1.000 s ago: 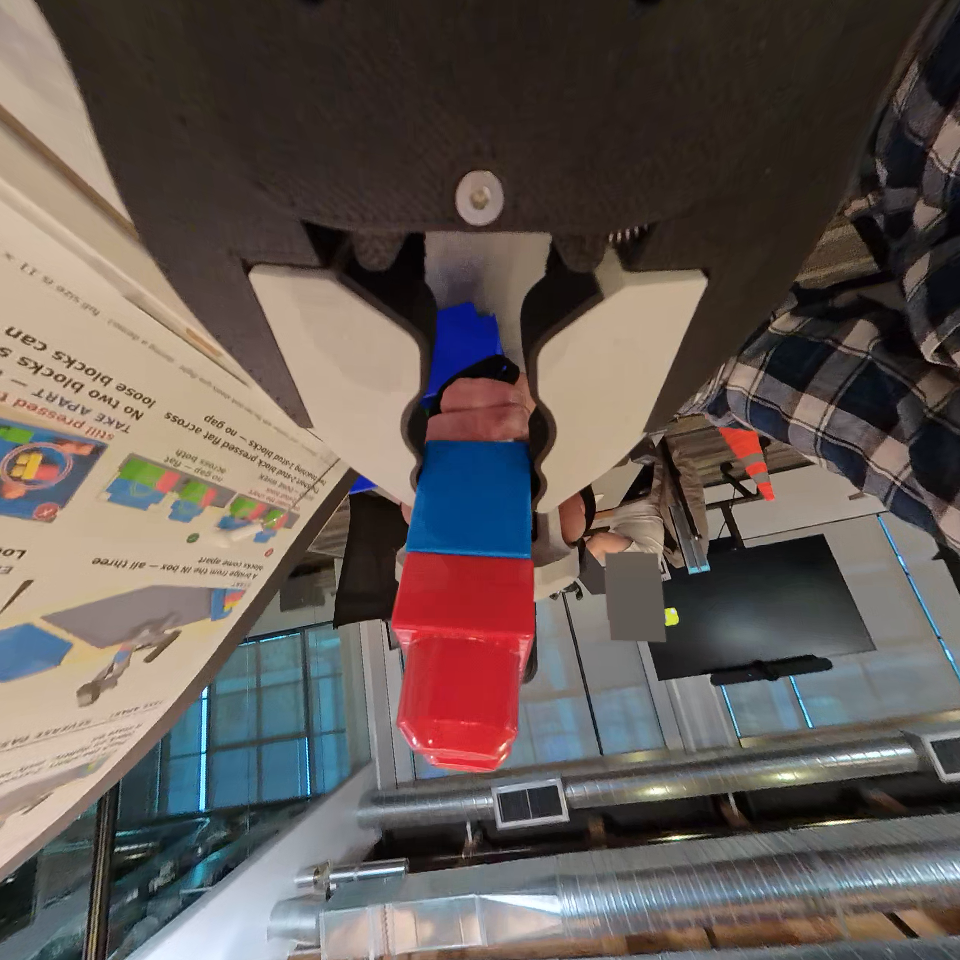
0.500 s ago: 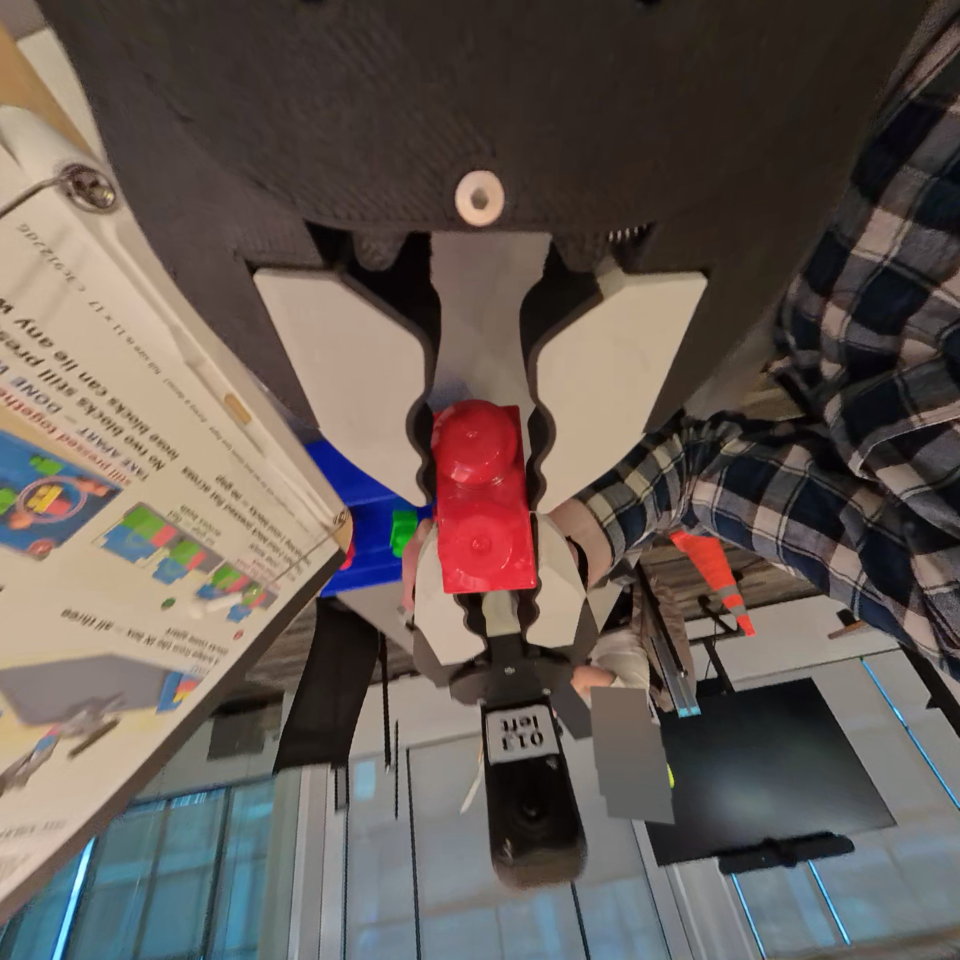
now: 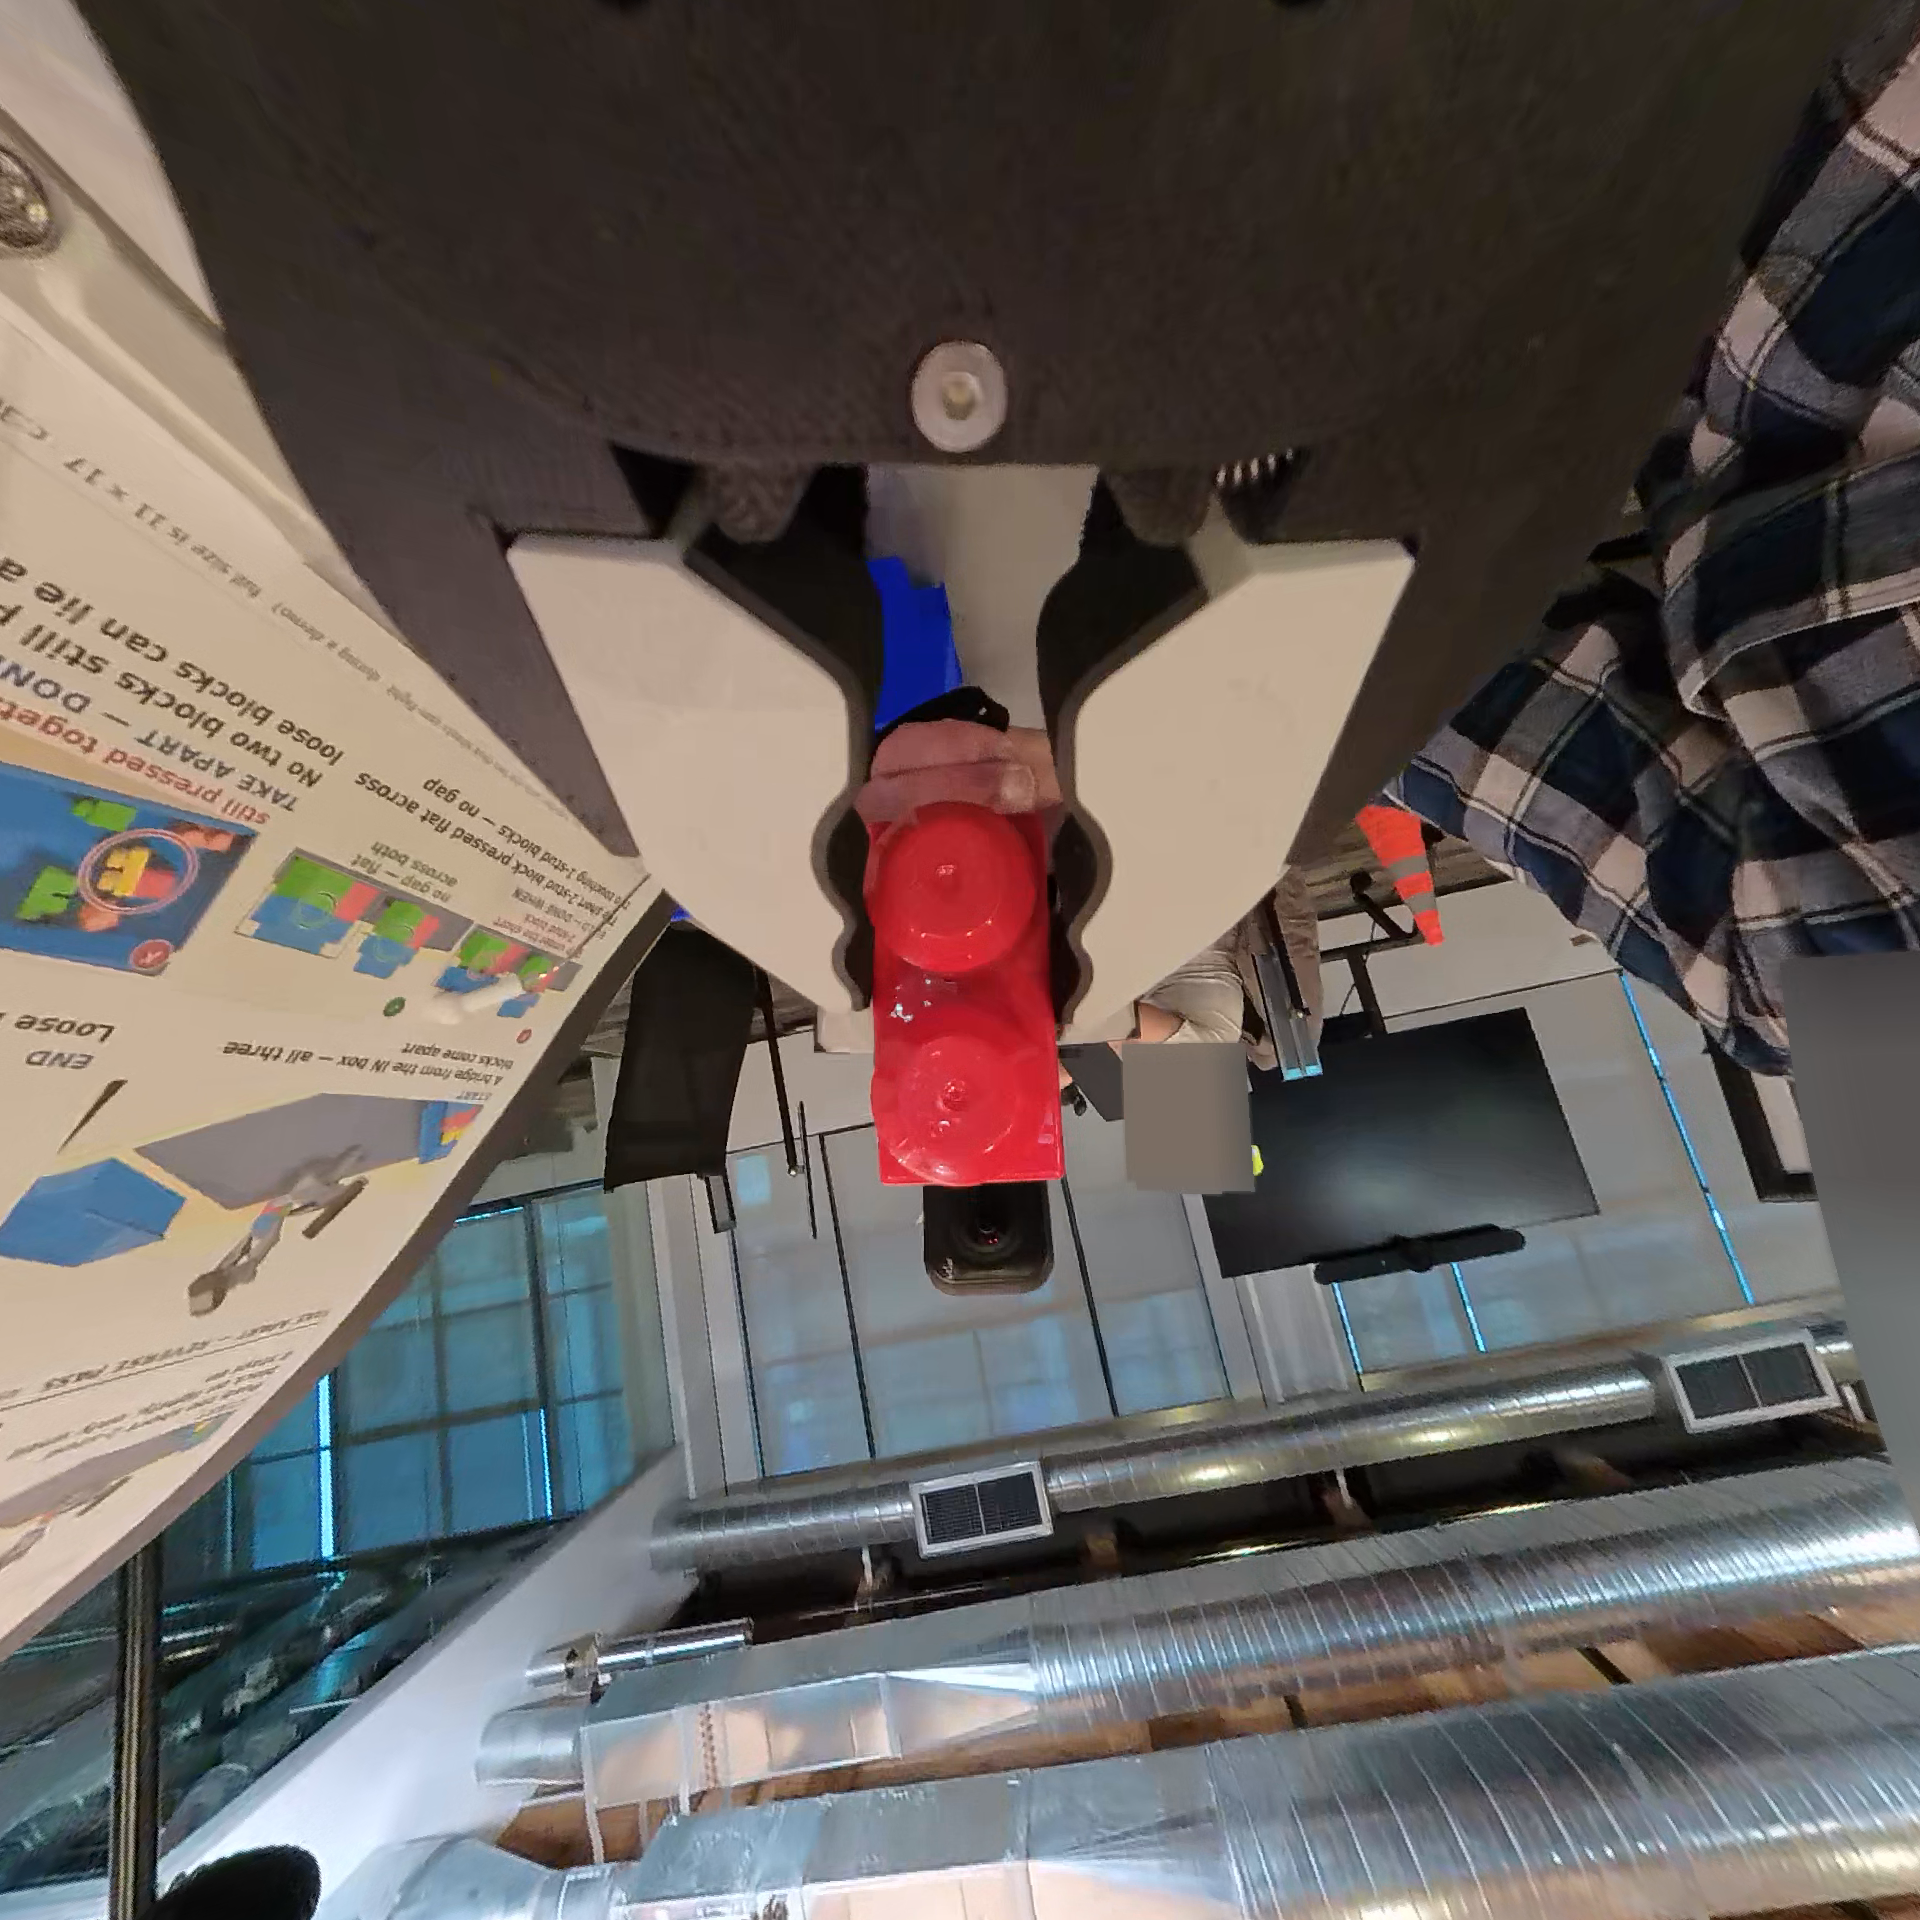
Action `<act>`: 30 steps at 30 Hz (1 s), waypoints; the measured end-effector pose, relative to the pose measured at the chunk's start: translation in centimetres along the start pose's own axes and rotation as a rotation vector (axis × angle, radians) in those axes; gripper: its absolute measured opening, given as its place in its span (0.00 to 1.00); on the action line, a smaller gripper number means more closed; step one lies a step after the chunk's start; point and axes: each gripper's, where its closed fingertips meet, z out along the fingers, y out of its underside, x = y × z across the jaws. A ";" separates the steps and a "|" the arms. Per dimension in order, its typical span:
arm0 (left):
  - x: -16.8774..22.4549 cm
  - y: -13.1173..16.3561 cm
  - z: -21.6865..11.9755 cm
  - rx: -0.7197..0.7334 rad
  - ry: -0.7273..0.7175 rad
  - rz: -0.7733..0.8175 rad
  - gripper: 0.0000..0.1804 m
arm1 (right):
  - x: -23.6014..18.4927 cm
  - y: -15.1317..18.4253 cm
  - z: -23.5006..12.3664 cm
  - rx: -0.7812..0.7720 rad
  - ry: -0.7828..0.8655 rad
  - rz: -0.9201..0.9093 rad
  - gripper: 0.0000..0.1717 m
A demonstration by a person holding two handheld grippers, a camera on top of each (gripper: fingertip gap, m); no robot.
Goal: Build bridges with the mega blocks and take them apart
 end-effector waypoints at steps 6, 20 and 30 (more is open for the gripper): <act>0.4 -0.2 0.3 0.044 0.012 -0.024 0.20 | -0.1 0.0 0.0 0.018 -0.010 -0.002 0.19; -0.2 -1.0 0.0 0.040 -0.181 0.246 0.32 | 0.2 -0.8 -0.3 0.007 0.023 0.071 0.19; -0.6 -1.0 -1.6 -0.372 -0.590 1.275 0.46 | 2.3 0.9 -0.6 -0.134 0.150 0.320 0.19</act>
